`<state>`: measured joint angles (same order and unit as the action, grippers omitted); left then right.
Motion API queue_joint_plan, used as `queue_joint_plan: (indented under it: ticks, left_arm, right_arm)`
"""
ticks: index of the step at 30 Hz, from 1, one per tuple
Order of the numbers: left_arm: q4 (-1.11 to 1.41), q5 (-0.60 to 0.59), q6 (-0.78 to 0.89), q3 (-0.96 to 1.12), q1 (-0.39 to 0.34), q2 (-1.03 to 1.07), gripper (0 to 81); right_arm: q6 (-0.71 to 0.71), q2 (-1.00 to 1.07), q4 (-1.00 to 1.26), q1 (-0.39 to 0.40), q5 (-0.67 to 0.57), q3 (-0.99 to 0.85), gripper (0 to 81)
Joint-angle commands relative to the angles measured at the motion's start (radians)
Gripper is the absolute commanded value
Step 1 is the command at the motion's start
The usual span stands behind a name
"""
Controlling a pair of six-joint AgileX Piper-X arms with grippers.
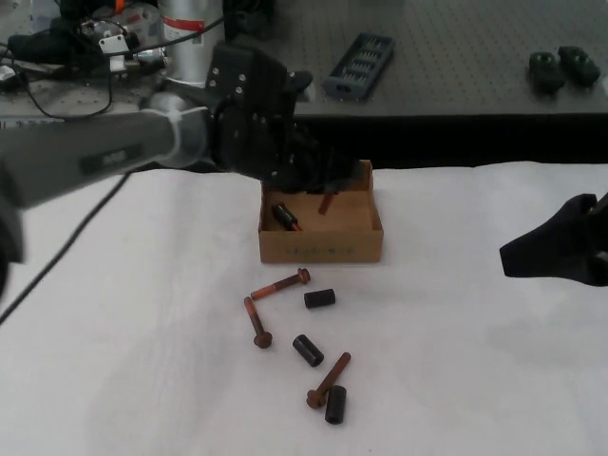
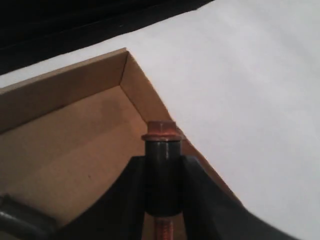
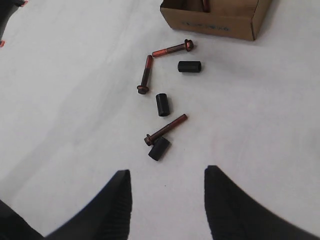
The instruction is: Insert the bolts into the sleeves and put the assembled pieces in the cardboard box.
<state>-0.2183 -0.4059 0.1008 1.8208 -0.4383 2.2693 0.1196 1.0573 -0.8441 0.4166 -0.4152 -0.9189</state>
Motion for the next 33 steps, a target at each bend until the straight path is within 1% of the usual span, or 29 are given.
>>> queue_joint_plan:
  ticks: [1,4,6,8,10,13,15,16,20,21,23,25,27,28,29,33]
  left_arm:
    - [-0.018,0.049,-0.020,0.059,0.004,0.028,0.6]
    - [-0.085,0.122,-0.020,0.112,0.007,0.073,0.6]
    - [-0.114,0.142,-0.020,0.133,0.012,0.093,0.1]
    - [-0.118,0.142,-0.020,0.136,0.016,0.101,4.3]
    - [-0.121,0.144,-0.020,0.136,0.015,0.100,14.7]
    - [-0.123,0.150,-0.020,0.136,0.015,0.100,33.2]
    - [-0.129,0.153,-0.017,0.136,0.015,0.098,38.9]
    - [-0.139,0.155,-0.014,0.137,0.015,0.098,39.3]
    - [-0.212,0.154,-0.006,0.139,0.015,0.067,38.9]
    - [-0.234,0.151,-0.006,0.142,0.015,0.056,37.8]
    - [-0.288,0.146,-0.009,0.142,0.015,0.026,33.0]
    - [-0.330,0.146,-0.029,0.142,0.015,-0.007,22.5]
    - [-0.351,0.131,-0.074,0.142,0.015,-0.039,9.7]
    - [-0.359,0.128,-0.088,0.142,0.015,-0.058,1.8]
    - [-0.367,0.130,-0.101,0.142,0.015,-0.077,0.1]
    - [-0.431,0.132,-0.101,0.142,0.015,-0.153,0.7]
  right_arm:
    - [-0.012,-0.010,-0.003,-0.007,-0.003,-0.007,34.8]
    - [-0.012,-0.010,-0.002,-0.007,-0.005,-0.007,34.8]
    - [-0.012,-0.010,-0.002,-0.007,-0.005,-0.007,34.8]
    - [-0.012,-0.010,-0.002,-0.007,-0.005,-0.007,34.8]
    - [-0.012,-0.010,-0.002,-0.007,-0.005,-0.007,34.8]
    - [-0.012,-0.010,-0.002,-0.007,-0.005,-0.007,34.8]
    - [-0.012,-0.010,-0.002,-0.007,-0.005,-0.007,34.8]
    - [-0.012,-0.010,-0.002,-0.007,-0.005,-0.007,34.8]
    - [-0.012,-0.010,-0.002,-0.007,-0.005,-0.007,34.8]
    - [-0.012,-0.010,-0.002,-0.007,-0.005,-0.007,34.8]
    - [-0.012,-0.010,-0.002,-0.007,-0.005,-0.007,34.8]
    - [-0.012,-0.010,-0.002,-0.007,-0.005,-0.007,34.8]
    - [-0.012,-0.010,-0.004,-0.007,-0.005,-0.007,34.8]
    - [-0.012,-0.010,-0.007,-0.007,-0.005,-0.007,34.8]
    - [-0.012,-0.010,-0.011,-0.007,-0.005,-0.007,34.8]
    - [-0.022,-0.014,-0.047,-0.007,-0.005,-0.007,34.8]
